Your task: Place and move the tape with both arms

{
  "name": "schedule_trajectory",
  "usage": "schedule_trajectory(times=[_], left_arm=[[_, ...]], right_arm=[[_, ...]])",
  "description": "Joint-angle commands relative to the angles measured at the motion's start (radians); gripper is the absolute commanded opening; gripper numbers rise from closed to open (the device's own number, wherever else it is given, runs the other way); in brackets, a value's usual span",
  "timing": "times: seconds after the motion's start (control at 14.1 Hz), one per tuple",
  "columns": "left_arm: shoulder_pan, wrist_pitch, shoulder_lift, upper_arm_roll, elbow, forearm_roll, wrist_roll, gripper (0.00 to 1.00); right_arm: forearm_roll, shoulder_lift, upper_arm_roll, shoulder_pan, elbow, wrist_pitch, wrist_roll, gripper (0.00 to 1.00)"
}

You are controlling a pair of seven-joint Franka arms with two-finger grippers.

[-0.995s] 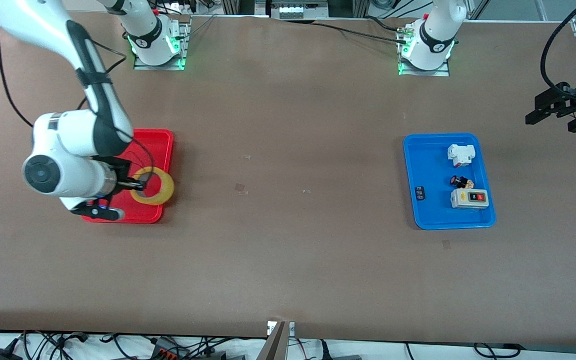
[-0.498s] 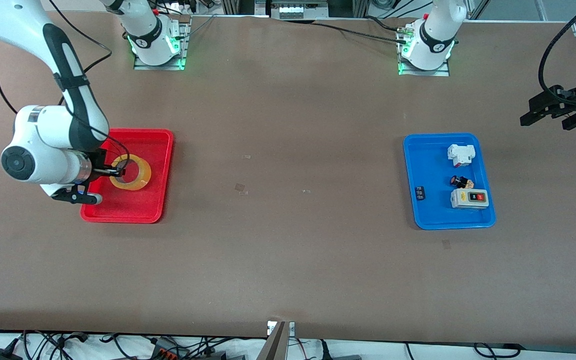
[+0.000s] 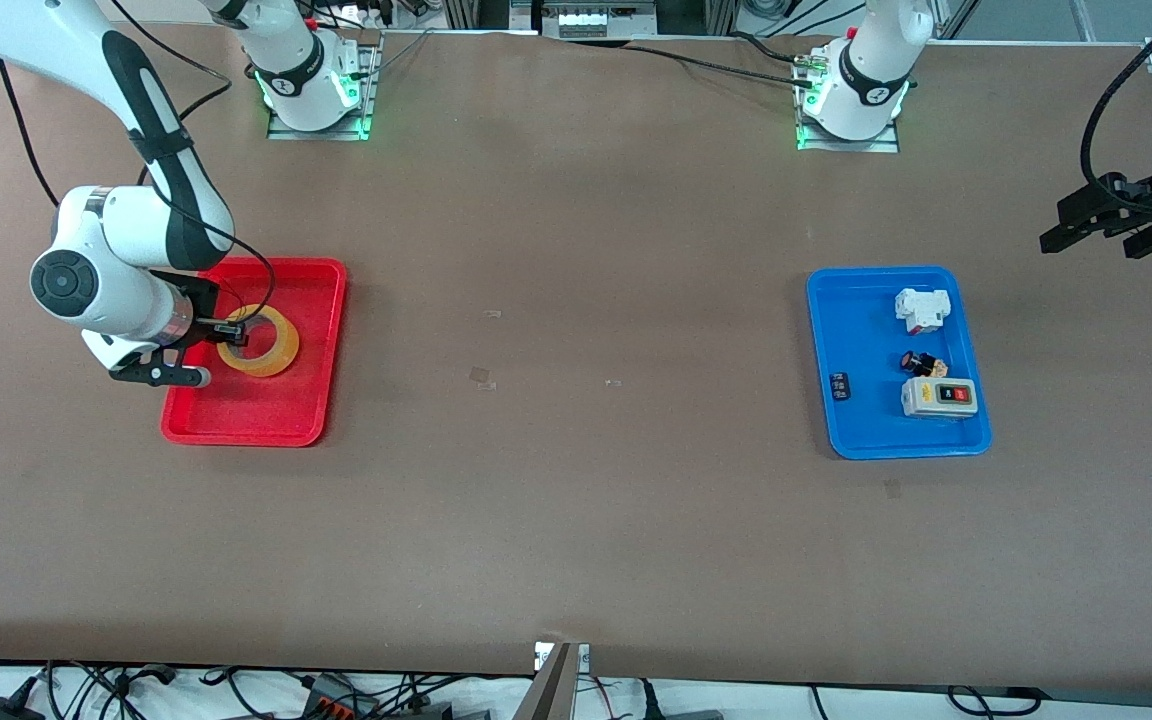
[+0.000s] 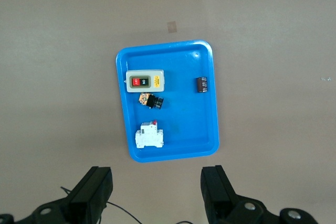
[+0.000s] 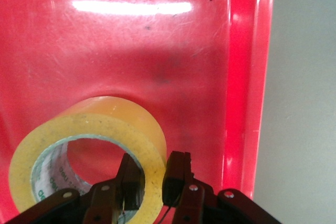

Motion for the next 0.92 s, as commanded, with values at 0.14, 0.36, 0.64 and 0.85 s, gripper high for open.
schedule_trajectory(times=[0.14,0.36,0.64,0.85], left_arm=[[0.001,-0.020,0.007,0.001,0.021,-0.013,-0.009,1.00],[0.001,-0.020,0.005,0.001,0.021,-0.013,-0.009,1.00],[0.004,-0.023,0.007,0.000,0.019,-0.013,-0.009,1.00],[0.009,-0.023,0.007,0.000,0.016,-0.013,-0.007,1.00]], right_arm=[[-0.014,-0.024,0.005,-0.003,-0.014,0.015,-0.021,1.00],[-0.014,-0.102,0.018,0.004,0.094,-0.162,-0.033,1.00],[0.014,-0.084,0.018,0.030,0.531,-0.616,-0.088,1.00],[0.096,-0.077,0.015,0.023,0.708,-0.780,-0.105,1.00]])
